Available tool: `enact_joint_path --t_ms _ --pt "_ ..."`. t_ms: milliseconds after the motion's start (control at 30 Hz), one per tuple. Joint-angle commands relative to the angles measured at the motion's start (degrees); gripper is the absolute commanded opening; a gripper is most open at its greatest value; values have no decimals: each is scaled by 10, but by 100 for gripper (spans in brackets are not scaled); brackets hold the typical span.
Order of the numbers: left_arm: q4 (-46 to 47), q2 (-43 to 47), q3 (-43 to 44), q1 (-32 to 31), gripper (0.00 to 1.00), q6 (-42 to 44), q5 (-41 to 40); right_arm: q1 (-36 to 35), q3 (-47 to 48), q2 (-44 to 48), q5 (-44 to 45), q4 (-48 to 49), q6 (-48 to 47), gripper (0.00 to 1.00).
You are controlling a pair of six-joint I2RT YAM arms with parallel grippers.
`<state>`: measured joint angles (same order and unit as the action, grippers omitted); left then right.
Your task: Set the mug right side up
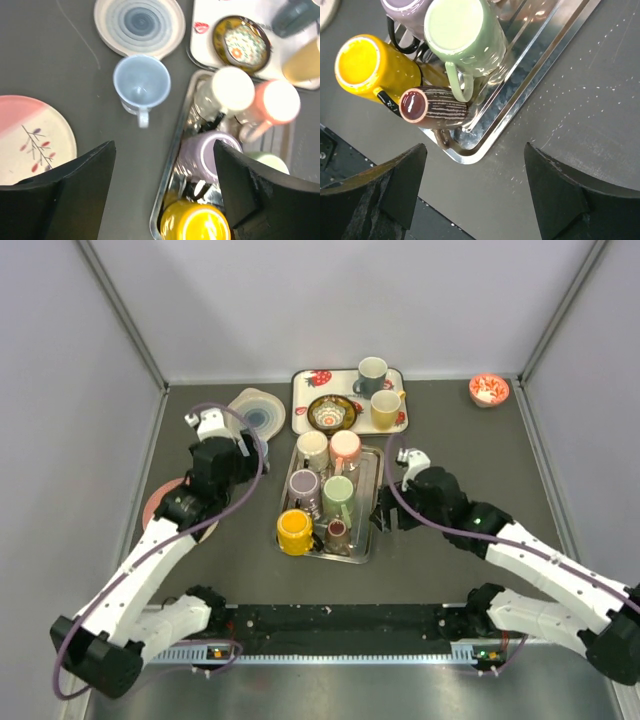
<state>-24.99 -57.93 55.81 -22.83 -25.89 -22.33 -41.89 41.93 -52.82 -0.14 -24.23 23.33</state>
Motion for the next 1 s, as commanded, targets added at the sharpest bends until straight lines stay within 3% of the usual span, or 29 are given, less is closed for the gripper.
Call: enact_joint_path --t_ms 0,33,167,300,567,967 --pt "-37 51 -51 -65 90 -51 -41 -49 62 -51 72 9 -11 80" --pt "-44 62 -67 -70 98 -62 -25 -57 71 -62 76 2 -13 82" --pt "-24 124 -120 -71 99 -97 39 -117 104 -119 49 -16 -61 81" --pt "-8 147 -152 -71 97 -90 73 -189 106 -170 70 -31 -90 73" --pt "-7 158 -170 -71 93 -94 91 -195 80 -227 78 -1 -73 61" --pt "-3 164 -183 -71 92 -89 79 -195 113 -322 89 35 -84 44"
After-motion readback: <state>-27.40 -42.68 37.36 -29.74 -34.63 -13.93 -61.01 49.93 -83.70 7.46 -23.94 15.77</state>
